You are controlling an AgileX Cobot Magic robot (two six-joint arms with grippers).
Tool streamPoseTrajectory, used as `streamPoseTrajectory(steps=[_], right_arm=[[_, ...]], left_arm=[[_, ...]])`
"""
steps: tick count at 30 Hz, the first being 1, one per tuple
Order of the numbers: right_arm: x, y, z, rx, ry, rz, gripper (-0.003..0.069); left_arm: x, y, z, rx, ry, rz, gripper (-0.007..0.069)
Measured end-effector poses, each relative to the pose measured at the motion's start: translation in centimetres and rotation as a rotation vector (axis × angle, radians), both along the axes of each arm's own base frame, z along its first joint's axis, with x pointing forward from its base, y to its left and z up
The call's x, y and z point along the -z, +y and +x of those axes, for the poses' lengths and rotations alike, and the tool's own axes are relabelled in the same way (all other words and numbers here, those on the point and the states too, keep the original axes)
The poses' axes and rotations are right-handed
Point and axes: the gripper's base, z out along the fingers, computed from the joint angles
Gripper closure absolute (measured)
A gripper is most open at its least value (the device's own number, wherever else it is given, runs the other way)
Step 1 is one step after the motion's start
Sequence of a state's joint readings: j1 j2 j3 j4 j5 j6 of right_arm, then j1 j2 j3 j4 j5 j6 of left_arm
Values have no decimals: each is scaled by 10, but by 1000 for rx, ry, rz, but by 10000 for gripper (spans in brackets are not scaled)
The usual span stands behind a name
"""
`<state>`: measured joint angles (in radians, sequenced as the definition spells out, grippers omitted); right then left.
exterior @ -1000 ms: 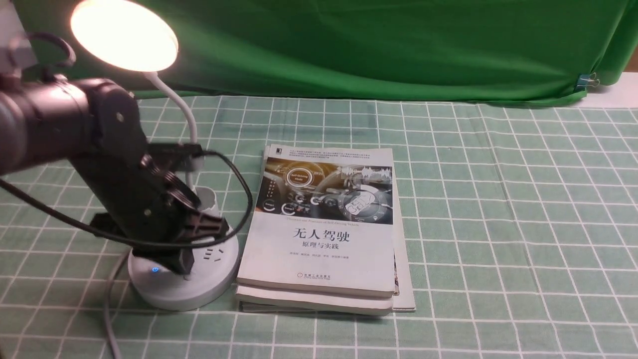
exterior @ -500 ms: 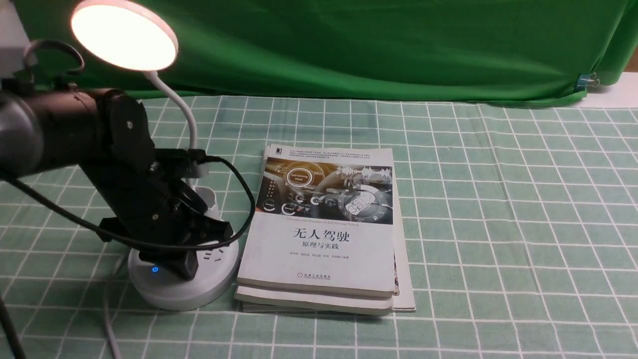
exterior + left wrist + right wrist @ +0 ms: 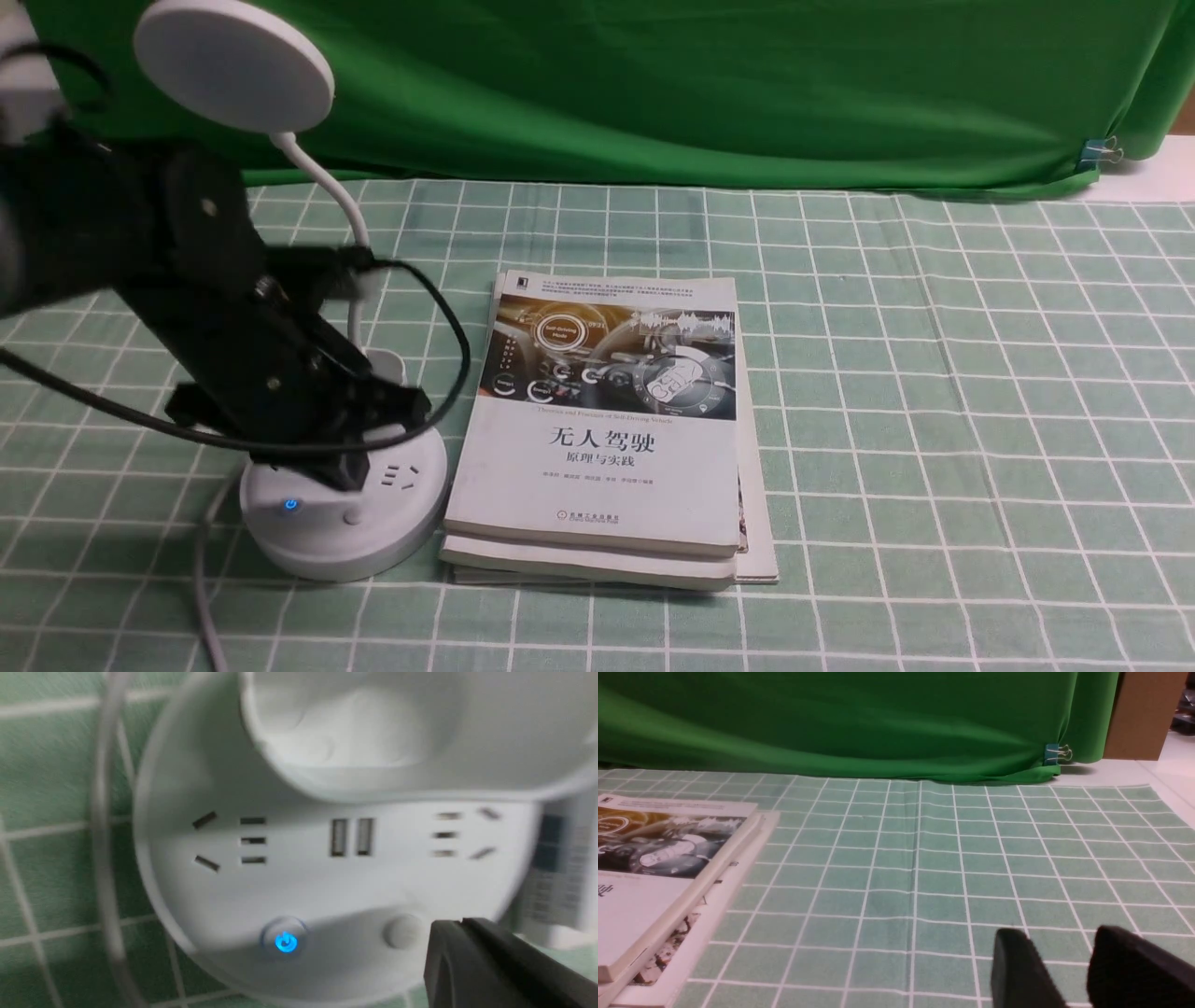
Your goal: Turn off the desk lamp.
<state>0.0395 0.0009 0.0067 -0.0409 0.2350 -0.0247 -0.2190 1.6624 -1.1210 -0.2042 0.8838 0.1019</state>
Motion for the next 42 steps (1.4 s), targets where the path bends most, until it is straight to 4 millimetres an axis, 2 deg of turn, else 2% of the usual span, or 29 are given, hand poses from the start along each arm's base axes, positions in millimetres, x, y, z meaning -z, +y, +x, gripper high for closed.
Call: streamPoseTrajectory(steps=[3,9,11,17,18,20,21,25,28,29,30,33,38,42], right_arm=[[0,0,0,0,0,0,417],[0,0,0,0,0,0,417],[0,0,0,0,0,0,417],[0,0,0,0,0,0,417],[0,0,0,0,0,0,417],[0,0,0,0,0,0,417],[0,0,0,0,0,0,417],[0,0,0,0,0,0,417],[0,0,0,0,0,0,417],[0,0,0,0,0,0,417],[0,0,0,0,0,0,417],[0,0,0,0,0,0,417],[0,0,0,0,0,0,417],[0,0,0,0,0,0,417]], left_arm=[[-10,1,-3,-1,-31,-9,622],[-11,0,-6,15,-21,-20,622],[-14,0,-13,15,-23,-29,622],[-41,11,-53,-10,-222,-64,622],[-47,15,-68,-23,-298,-76,622],[-57,20,-84,-37,-409,-96,622],[-62,24,-100,-51,-495,-112,622],[-70,37,-143,-94,-755,-157,622],[-64,47,-176,-121,-913,-187,622],[-64,48,-178,-123,-922,-190,622],[-58,52,-193,-134,-997,-205,622],[-43,57,-211,-147,-1070,-217,622],[-28,62,-226,-152,-1133,-226,622],[-14,62,-228,-154,-1111,-219,622]])
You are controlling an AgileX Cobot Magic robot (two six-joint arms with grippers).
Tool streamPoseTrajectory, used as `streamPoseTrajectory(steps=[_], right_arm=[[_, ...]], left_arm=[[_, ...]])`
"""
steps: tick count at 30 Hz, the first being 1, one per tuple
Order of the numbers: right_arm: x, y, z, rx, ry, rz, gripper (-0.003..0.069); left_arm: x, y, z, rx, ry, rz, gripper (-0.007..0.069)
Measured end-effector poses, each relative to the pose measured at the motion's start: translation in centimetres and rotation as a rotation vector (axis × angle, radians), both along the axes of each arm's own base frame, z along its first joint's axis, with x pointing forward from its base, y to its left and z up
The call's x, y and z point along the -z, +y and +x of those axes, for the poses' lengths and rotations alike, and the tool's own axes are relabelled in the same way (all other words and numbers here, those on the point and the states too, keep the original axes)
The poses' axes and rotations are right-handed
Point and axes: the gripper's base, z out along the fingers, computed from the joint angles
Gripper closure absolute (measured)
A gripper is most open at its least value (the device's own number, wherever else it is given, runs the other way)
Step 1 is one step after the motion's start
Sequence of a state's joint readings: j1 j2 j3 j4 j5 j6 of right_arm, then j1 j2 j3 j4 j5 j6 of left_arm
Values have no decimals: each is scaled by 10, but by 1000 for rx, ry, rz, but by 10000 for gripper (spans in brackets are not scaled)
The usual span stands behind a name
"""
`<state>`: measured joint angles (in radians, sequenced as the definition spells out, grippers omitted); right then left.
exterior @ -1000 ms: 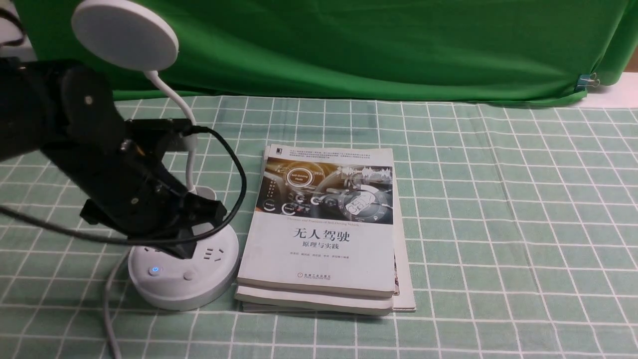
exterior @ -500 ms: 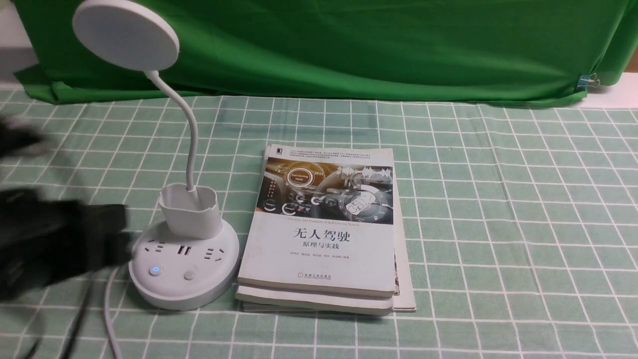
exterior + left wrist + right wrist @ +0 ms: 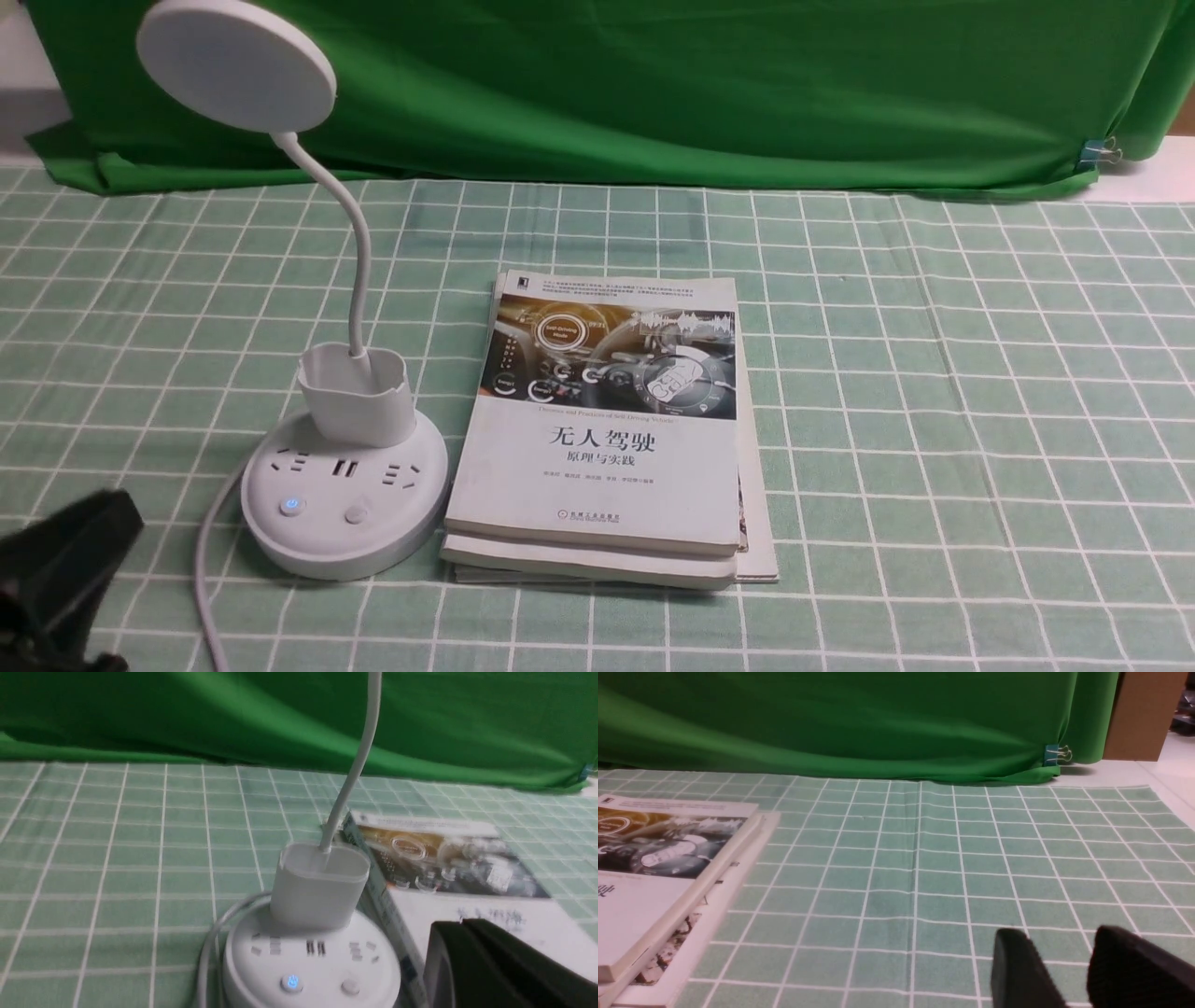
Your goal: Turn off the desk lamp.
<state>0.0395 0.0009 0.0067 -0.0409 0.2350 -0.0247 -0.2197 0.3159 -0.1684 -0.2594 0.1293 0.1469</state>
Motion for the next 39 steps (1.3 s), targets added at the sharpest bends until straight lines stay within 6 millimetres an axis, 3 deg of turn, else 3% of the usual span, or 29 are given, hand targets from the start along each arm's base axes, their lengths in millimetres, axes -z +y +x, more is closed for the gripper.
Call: streamPoseTrajectory(steps=[10,24,29,39], right_arm=[[0,0,0,0,0,0,417],[0,0,0,0,0,0,417],[0,0,0,0,0,0,417],[0,0,0,0,0,0,417]], left_arm=[[22,1,-1,0,51,28,622],[20,3,0,9,-33,192,622],[15,8,-4,-56,-101,161,622],[28,24,-22,-281,-245,108,622]])
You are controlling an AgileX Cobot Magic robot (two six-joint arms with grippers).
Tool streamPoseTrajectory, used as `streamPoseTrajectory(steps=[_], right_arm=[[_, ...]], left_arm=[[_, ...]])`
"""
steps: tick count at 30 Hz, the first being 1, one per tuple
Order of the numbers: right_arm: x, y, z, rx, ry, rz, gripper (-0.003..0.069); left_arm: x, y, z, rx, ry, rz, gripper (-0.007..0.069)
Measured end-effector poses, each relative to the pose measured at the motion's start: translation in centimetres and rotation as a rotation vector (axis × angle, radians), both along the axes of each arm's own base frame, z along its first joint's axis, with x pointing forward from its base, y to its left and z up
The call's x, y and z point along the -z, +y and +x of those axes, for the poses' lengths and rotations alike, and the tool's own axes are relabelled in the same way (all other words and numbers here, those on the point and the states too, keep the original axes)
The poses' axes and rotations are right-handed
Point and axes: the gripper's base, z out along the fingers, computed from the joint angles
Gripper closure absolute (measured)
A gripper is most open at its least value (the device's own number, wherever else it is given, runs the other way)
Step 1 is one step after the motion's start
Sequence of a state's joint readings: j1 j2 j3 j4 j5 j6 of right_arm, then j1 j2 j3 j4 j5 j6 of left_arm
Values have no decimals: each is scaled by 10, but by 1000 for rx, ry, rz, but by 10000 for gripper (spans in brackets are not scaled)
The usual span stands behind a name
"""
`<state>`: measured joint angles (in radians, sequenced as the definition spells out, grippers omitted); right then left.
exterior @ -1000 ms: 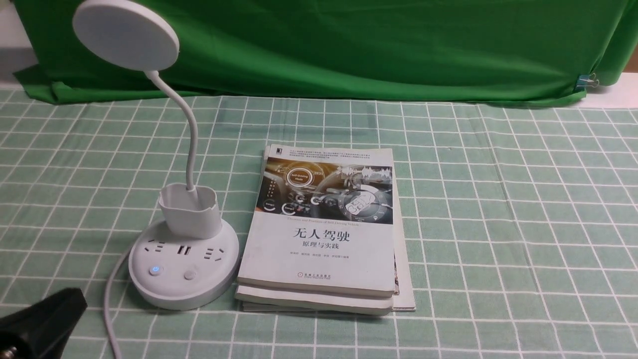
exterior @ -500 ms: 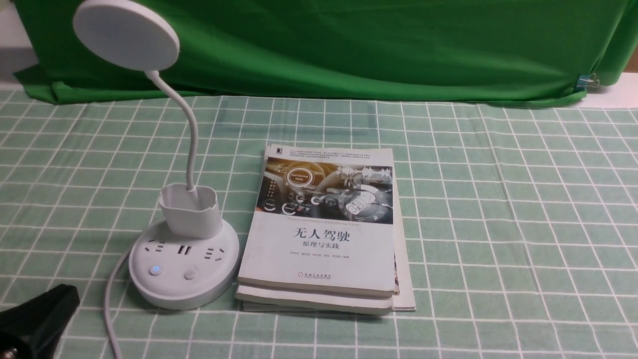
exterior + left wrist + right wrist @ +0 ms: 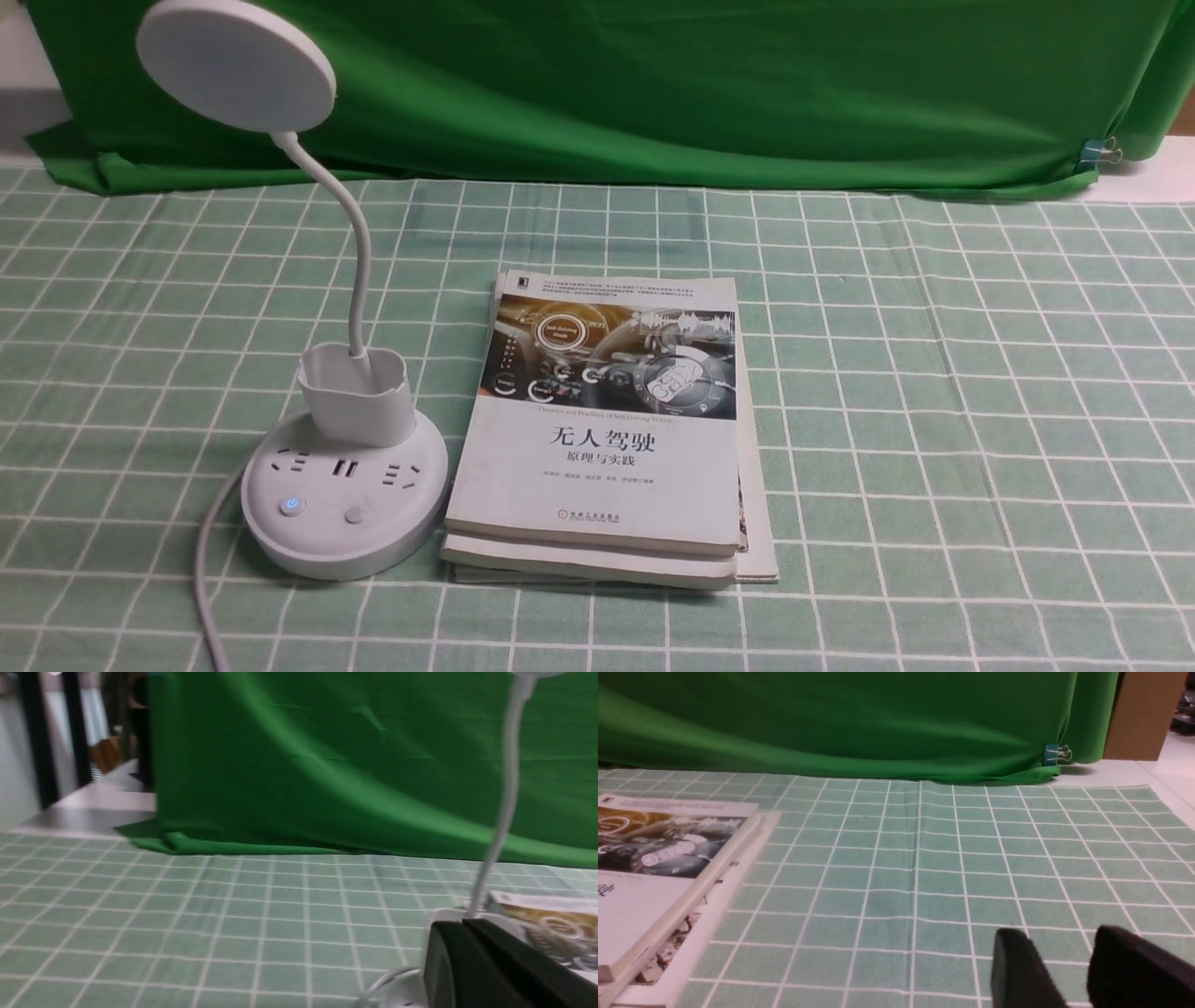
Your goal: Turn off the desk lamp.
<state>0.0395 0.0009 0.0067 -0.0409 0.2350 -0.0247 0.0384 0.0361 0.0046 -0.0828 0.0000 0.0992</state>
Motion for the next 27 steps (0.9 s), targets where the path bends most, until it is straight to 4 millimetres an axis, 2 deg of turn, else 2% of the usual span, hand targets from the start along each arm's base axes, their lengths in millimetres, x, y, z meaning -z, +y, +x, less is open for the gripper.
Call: streamPoseTrajectory(steps=[11,27], right_arm=[[0,0,0,0,0,0,417],[0,0,0,0,0,0,417]], left_arm=[[24,-1,-5,-12,251,-63,622],[26,-1,-5,-10,266,-74,622]])
